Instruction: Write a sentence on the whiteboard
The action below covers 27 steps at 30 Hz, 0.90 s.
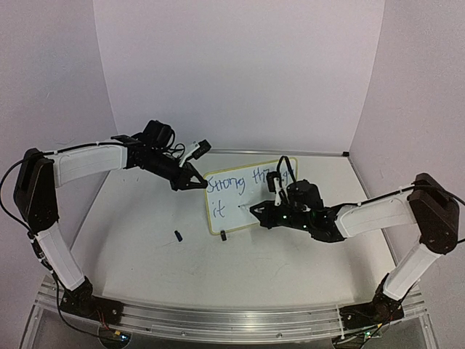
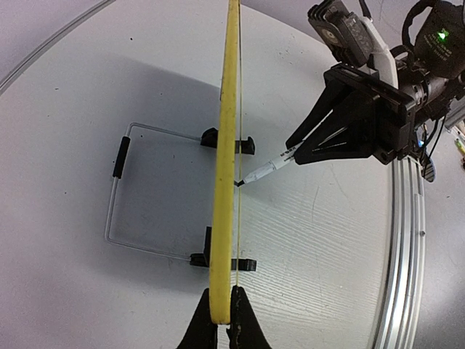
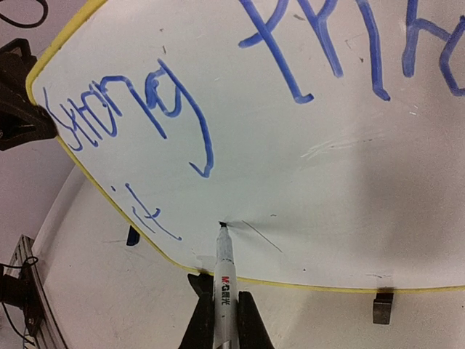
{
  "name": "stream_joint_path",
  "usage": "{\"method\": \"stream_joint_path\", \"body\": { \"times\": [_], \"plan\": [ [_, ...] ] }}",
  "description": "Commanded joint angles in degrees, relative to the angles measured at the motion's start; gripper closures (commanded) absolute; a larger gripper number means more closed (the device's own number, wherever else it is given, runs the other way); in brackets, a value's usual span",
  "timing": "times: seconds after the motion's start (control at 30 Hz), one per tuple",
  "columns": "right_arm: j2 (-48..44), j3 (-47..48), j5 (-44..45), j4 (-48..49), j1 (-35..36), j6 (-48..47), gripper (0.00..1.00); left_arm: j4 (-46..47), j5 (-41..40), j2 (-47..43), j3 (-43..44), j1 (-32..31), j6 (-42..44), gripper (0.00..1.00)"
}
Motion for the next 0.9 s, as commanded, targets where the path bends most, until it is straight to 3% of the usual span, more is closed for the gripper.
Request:
{"method": "stream_joint_path", "body": {
  "times": [0.0, 0.5, 0.87],
  "plan": [
    [0.25, 2.07, 0.85, 1.84, -0.36, -0.93, 1.0, -4.43, -4.34, -0.19, -0.61, -0.49, 3.02, 1.0],
    [4.09, 2.37, -2.62, 2.06, -0.39, -2.36, 1.0, -4.37, -4.27, 0.07, -0.61, -0.51, 3.02, 1.0],
    [-0.25, 1.12, 2.38, 0.64, -0.33, -2.09, 1.0, -4.37, -4.26, 0.35, -0.52, -0.58, 3.02, 1.0]
  ]
}}
